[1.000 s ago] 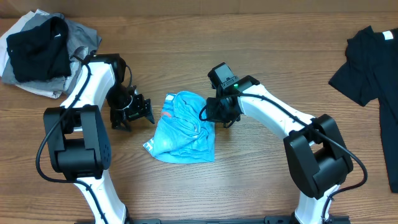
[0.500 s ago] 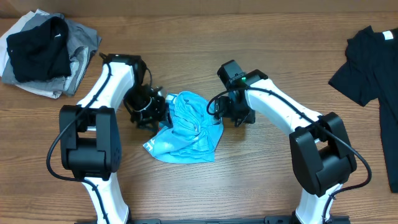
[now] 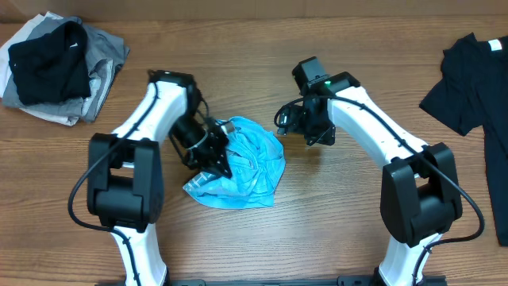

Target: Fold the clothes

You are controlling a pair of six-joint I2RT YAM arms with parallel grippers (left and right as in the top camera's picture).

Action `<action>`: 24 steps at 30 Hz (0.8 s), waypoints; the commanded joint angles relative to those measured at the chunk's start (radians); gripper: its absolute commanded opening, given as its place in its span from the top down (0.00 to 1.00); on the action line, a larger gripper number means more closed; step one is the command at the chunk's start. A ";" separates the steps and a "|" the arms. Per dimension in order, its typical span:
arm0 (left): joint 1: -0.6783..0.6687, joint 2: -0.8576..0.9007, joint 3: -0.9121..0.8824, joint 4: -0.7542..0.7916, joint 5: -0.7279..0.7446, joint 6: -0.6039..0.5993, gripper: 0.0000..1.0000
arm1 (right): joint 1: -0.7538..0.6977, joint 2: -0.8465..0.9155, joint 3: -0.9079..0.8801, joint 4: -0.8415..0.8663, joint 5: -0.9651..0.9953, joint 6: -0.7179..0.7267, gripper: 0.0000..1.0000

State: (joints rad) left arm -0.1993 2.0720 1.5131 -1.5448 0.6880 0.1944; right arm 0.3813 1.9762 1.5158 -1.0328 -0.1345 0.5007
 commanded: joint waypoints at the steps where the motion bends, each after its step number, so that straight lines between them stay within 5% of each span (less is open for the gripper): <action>1: -0.085 -0.022 -0.003 -0.018 0.122 0.095 0.96 | -0.039 -0.012 0.027 0.002 -0.050 -0.003 0.08; 7: -0.206 -0.022 -0.003 -0.013 0.124 0.080 0.83 | -0.081 -0.012 0.028 0.002 -0.097 -0.029 0.07; 16: -0.157 -0.039 0.024 -0.028 0.110 0.052 0.70 | -0.102 -0.013 0.031 0.004 -0.130 -0.037 0.07; 18: -0.146 -0.055 0.043 -0.041 0.109 0.053 0.55 | -0.102 -0.013 0.037 0.002 -0.130 -0.037 0.07; 19: -0.143 -0.067 0.053 -0.045 0.110 0.053 0.42 | -0.102 -0.013 0.039 0.002 -0.130 -0.037 0.06; 20: -0.142 -0.082 0.061 -0.048 0.109 0.053 0.19 | -0.102 -0.013 0.042 0.002 -0.130 -0.037 0.06; 22: -0.142 -0.113 0.071 -0.049 0.109 0.053 0.00 | -0.102 -0.013 0.047 0.002 -0.136 -0.037 0.06; 24: -0.142 -0.153 0.075 -0.048 0.109 0.053 0.00 | -0.102 -0.013 0.053 0.002 -0.149 -0.037 0.06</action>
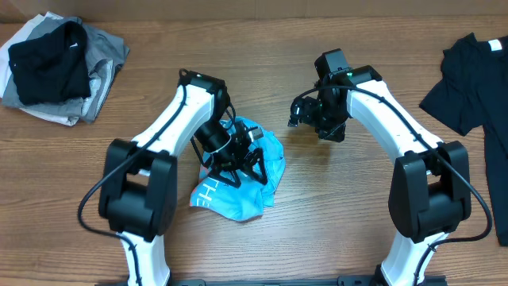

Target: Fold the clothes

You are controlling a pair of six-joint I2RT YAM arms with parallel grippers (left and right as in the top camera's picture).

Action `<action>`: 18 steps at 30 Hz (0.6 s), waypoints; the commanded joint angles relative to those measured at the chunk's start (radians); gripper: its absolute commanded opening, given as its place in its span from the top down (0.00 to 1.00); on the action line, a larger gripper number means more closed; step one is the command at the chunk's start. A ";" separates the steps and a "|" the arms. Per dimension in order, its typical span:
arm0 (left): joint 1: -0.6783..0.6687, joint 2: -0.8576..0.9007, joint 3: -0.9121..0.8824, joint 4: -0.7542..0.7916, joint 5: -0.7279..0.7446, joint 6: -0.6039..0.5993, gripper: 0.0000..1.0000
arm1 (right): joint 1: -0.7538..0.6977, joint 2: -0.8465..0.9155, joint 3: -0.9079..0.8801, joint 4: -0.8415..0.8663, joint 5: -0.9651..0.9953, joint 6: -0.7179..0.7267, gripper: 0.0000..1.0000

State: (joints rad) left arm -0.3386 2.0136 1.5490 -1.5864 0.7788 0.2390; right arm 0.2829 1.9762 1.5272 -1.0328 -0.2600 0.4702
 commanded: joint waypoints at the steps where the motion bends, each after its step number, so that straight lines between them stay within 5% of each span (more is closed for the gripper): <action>1: -0.002 -0.113 0.039 -0.006 0.018 0.008 0.00 | -0.004 -0.014 0.046 0.002 -0.039 -0.007 0.06; 8: 0.101 -0.191 0.040 0.048 0.018 -0.071 0.00 | 0.011 -0.019 0.065 -0.016 -0.137 -0.059 0.07; 18: 0.500 -0.192 0.040 0.155 -0.228 -0.300 0.00 | 0.093 -0.050 0.079 -0.024 -0.137 -0.122 0.14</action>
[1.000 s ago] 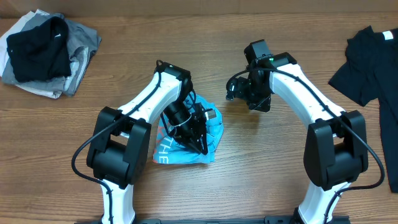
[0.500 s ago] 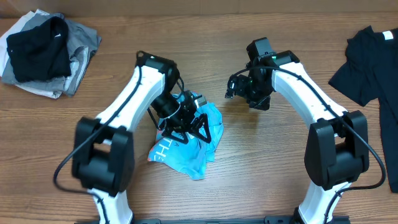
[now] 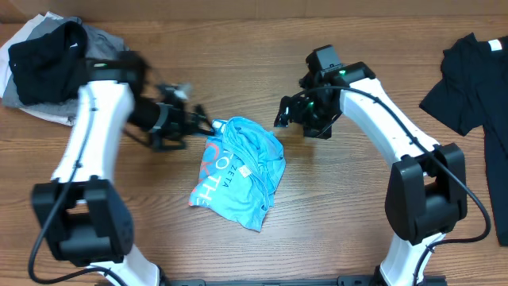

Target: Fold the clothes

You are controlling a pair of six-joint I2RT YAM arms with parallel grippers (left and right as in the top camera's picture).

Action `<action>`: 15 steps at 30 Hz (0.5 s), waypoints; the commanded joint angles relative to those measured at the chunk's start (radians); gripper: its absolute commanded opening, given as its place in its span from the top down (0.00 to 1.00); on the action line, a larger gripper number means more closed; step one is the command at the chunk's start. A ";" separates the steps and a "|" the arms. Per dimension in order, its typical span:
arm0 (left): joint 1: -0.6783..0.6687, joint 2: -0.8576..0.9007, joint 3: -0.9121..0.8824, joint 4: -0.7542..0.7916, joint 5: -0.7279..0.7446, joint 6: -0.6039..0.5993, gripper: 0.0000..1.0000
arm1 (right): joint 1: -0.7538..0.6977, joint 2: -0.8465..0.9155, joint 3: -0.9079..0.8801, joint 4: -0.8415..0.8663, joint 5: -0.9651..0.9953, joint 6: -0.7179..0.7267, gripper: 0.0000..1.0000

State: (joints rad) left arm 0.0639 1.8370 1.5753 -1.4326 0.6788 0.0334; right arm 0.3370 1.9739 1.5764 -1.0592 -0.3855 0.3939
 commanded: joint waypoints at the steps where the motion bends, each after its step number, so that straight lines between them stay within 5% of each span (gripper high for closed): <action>1: 0.129 -0.015 0.013 0.000 -0.146 -0.094 0.00 | 0.056 -0.048 0.030 0.006 -0.012 -0.056 0.15; 15: 0.243 -0.014 -0.112 0.116 -0.441 -0.232 0.00 | 0.368 -0.048 0.031 0.086 0.380 -0.032 0.29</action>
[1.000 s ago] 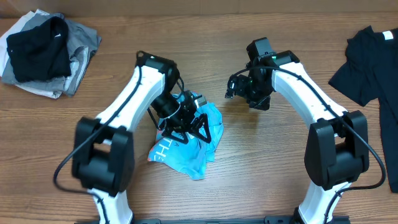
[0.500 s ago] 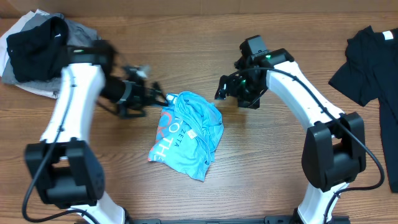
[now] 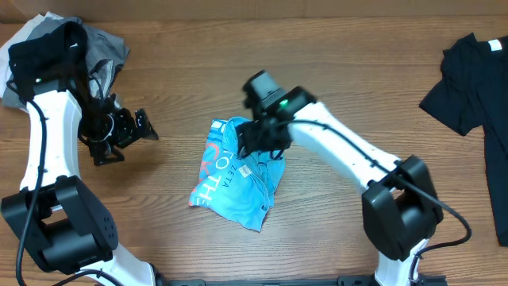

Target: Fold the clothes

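Note:
A crumpled light-blue T-shirt point(image 3: 232, 179) with red and white lettering lies mid-table in the overhead view. My right gripper point(image 3: 252, 144) is down on the shirt's upper edge. It is blurred and its fingers are hidden against the cloth, so its state does not show. Off to the left, well clear of the shirt, my left gripper point(image 3: 145, 127) is open and holds nothing.
A pile of black, grey and white clothes point(image 3: 59, 67) sits in the far left corner, just behind the left arm. A black shirt point(image 3: 468, 75) lies spread at the right edge. Bare wooden table point(image 3: 333, 238) surrounds the blue shirt.
The left gripper has moved from the shirt's upper left edge to a spot well left of it. The right gripper has moved from beside the shirt's upper right onto its top.
At first the left gripper was on the bunched blue shirt's left side, with the right gripper hovering at its upper right. Then the left sat over the shirt's middle. Later the shirt lay more spread, lettering showing, the left at its edge. Now the left is away and the right is on it.

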You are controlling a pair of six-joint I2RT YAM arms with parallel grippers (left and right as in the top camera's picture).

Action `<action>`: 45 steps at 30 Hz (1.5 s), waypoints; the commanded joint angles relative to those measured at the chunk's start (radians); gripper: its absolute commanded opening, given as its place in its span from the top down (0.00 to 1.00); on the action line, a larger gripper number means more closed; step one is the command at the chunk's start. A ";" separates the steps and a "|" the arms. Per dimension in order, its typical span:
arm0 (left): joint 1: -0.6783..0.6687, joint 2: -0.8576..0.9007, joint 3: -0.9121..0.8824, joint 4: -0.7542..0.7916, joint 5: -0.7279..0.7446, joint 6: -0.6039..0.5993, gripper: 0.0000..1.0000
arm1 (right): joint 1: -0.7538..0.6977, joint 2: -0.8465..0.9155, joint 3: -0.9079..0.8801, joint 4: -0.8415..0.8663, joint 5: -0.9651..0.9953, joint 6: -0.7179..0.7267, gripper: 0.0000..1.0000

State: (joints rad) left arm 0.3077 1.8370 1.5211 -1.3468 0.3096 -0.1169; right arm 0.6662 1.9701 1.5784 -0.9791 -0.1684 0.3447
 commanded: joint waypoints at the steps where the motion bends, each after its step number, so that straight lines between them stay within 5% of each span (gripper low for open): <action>1: -0.001 -0.014 -0.083 0.055 -0.072 -0.097 0.00 | 0.054 -0.044 0.031 0.005 0.201 0.023 0.28; 15: -0.001 -0.014 -0.377 0.286 -0.035 -0.108 0.00 | 0.197 -0.028 0.044 0.150 0.377 0.018 0.34; 45: -0.001 -0.014 -0.379 0.298 -0.035 -0.108 0.00 | 0.203 0.121 0.043 0.106 0.422 0.022 0.47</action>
State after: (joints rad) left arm 0.3077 1.8370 1.1503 -1.0534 0.2649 -0.2111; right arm 0.8658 2.0869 1.5959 -0.8742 0.2222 0.3630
